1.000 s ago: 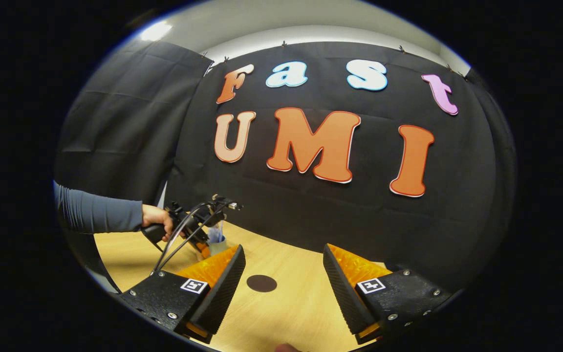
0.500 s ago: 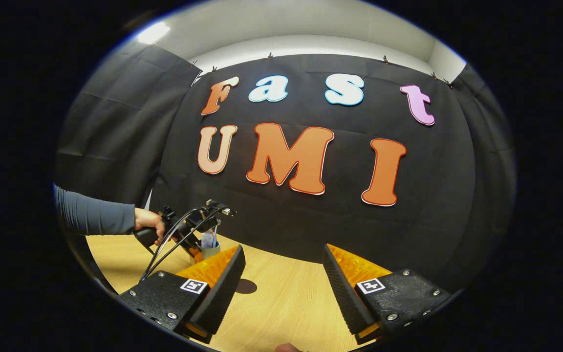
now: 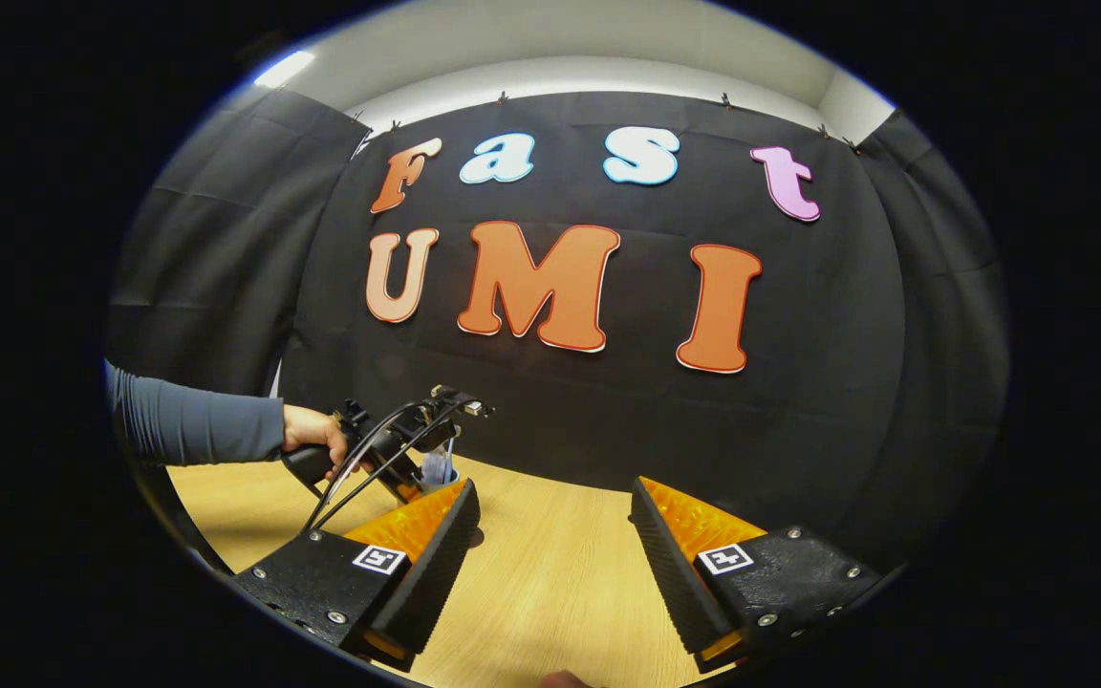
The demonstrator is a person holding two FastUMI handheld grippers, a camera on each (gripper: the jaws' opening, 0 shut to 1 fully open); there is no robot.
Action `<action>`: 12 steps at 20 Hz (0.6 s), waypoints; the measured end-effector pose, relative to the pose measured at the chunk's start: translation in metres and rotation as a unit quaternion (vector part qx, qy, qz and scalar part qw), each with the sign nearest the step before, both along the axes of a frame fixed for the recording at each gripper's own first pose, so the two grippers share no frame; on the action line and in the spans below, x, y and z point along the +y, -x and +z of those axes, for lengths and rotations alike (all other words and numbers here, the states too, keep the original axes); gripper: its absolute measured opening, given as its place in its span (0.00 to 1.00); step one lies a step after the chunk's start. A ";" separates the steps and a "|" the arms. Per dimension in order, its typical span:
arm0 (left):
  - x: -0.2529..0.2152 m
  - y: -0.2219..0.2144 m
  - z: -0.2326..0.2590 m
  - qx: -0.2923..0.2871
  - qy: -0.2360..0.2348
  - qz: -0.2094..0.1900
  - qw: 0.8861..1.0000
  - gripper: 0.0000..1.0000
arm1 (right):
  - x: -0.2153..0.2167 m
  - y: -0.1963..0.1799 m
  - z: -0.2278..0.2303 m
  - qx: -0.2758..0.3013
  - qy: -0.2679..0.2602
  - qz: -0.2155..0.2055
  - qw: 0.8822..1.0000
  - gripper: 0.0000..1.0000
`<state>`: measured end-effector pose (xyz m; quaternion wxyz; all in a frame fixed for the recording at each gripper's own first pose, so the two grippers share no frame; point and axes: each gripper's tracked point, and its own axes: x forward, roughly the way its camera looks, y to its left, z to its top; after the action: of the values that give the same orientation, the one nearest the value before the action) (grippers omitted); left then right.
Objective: Put the toothbrush and toothpaste on the desktop into the cup, then pick up the cup and place it on the coaster on the desktop.
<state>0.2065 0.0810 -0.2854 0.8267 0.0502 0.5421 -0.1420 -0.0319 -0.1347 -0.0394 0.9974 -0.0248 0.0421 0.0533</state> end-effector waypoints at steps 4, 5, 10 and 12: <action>0.004 0.002 0.002 0.011 -0.003 -0.005 1.000 0.22 | -0.001 0.005 -0.012 0.010 -0.004 0.004 1.000 0.95; 0.004 0.002 0.002 0.014 -0.003 -0.005 1.000 0.24 | -0.002 0.005 -0.016 0.014 -0.003 0.002 1.000 0.95; 0.014 -0.001 0.012 0.025 -0.001 0.011 1.000 0.25 | -0.003 0.000 -0.029 0.033 -0.008 -0.002 0.999 0.95; 0.030 -0.003 0.021 0.012 -0.012 0.005 1.000 0.30 | 0.000 -0.004 -0.029 0.032 -0.010 -0.002 0.999 0.95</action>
<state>0.2091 0.1115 -0.2641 0.8201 0.0551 0.5541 -0.1317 -0.0279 -0.1349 -0.0686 0.9959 -0.0126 0.0732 0.0522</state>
